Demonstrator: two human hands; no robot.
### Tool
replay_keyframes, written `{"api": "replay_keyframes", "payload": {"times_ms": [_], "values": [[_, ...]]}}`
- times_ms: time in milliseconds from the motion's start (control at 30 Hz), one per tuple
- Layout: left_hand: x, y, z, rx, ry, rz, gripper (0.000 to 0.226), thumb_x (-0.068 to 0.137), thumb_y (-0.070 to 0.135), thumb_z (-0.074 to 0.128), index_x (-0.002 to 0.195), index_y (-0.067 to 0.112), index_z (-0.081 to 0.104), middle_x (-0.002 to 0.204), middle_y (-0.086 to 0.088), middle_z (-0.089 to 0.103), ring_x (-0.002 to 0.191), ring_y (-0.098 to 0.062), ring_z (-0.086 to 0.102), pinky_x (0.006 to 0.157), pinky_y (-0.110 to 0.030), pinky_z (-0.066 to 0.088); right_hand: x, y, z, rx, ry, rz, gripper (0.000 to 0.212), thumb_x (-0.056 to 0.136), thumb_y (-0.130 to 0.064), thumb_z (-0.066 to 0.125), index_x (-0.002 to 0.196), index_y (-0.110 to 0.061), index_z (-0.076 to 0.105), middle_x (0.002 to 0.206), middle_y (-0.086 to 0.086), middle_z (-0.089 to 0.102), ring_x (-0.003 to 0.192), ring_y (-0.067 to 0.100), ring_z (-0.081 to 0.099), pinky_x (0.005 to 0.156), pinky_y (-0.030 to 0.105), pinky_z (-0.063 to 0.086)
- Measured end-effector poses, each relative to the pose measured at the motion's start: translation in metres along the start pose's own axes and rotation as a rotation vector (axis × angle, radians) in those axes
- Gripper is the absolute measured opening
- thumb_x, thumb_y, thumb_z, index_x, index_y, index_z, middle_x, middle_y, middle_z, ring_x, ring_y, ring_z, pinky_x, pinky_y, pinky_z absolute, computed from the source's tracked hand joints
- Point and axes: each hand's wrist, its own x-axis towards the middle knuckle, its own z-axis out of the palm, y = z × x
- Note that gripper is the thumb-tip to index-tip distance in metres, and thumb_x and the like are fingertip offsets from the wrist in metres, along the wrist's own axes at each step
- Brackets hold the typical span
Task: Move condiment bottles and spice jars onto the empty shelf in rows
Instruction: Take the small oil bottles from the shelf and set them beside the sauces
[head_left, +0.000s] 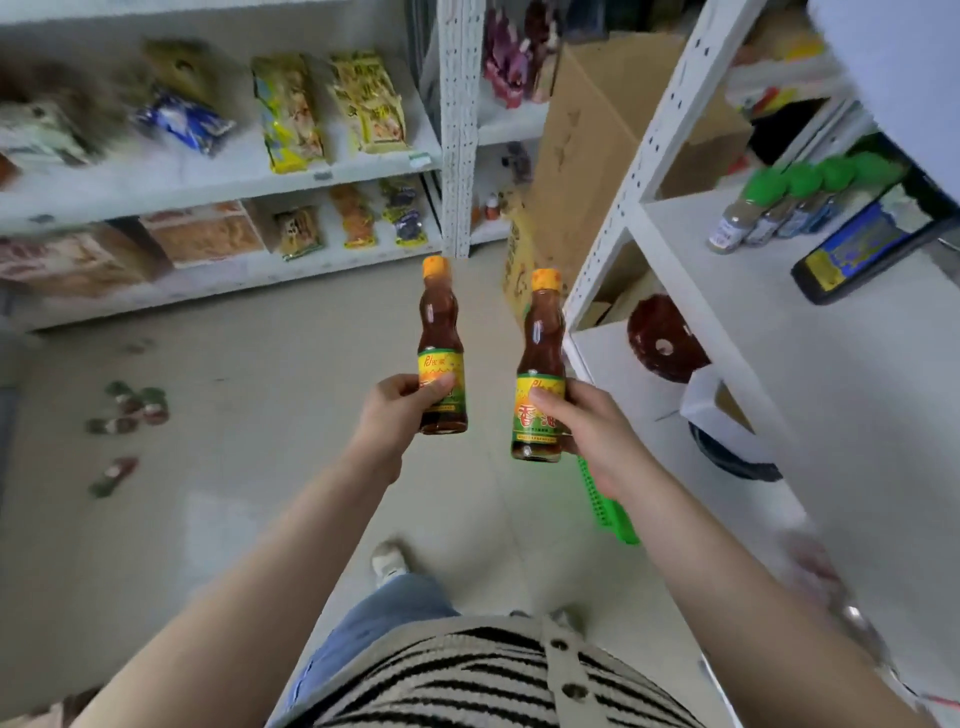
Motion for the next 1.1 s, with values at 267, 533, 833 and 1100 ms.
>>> {"api": "replay_keyframes", "payload": {"times_ms": [267,533,833,1100], "values": [[0.044,0.036,-0.145,-0.055,0.192,0.019,0.028,0.082,0.031,0.072,0.097,0.009,0.065,0.089,-0.009,0.070,0.084,-0.024,0.067,0.084,-0.035,0.051,0.067,-0.049,0.142,-0.083,-0.170,-0.012,0.013,0.087,-0.023,0.065,0.100,-0.019,0.064,0.094,-0.002,0.070,0.083,0.011,0.067,0.067,0.022,0.051],[0.084,0.062,-0.226,-0.166,0.352,0.012,0.033,0.081,0.033,0.073,0.102,0.008,0.066,0.096,-0.012,0.071,0.088,-0.025,0.069,0.082,-0.032,0.053,0.137,-0.099,0.233,-0.168,-0.344,-0.018,0.020,0.087,-0.022,0.065,0.105,-0.015,0.064,0.101,0.005,0.070,0.086,0.014,0.067,0.070,0.024,0.052],[0.165,0.106,-0.285,-0.273,0.560,0.017,0.039,0.083,0.034,0.070,0.107,0.004,0.063,0.095,-0.011,0.070,0.081,-0.019,0.067,0.071,-0.025,0.051,0.255,-0.164,0.314,-0.299,-0.555,-0.040,0.025,0.087,-0.022,0.064,0.111,-0.013,0.062,0.102,0.005,0.069,0.086,0.016,0.066,0.070,0.026,0.051],[0.216,0.147,-0.334,-0.375,0.692,0.018,0.040,0.083,0.036,0.070,0.107,0.005,0.064,0.100,-0.013,0.071,0.088,-0.024,0.069,0.078,-0.029,0.053,0.336,-0.229,0.386,-0.402,-0.687,-0.072,0.028,0.087,-0.024,0.065,0.112,-0.013,0.062,0.104,0.005,0.070,0.091,0.017,0.067,0.072,0.027,0.051]]}}
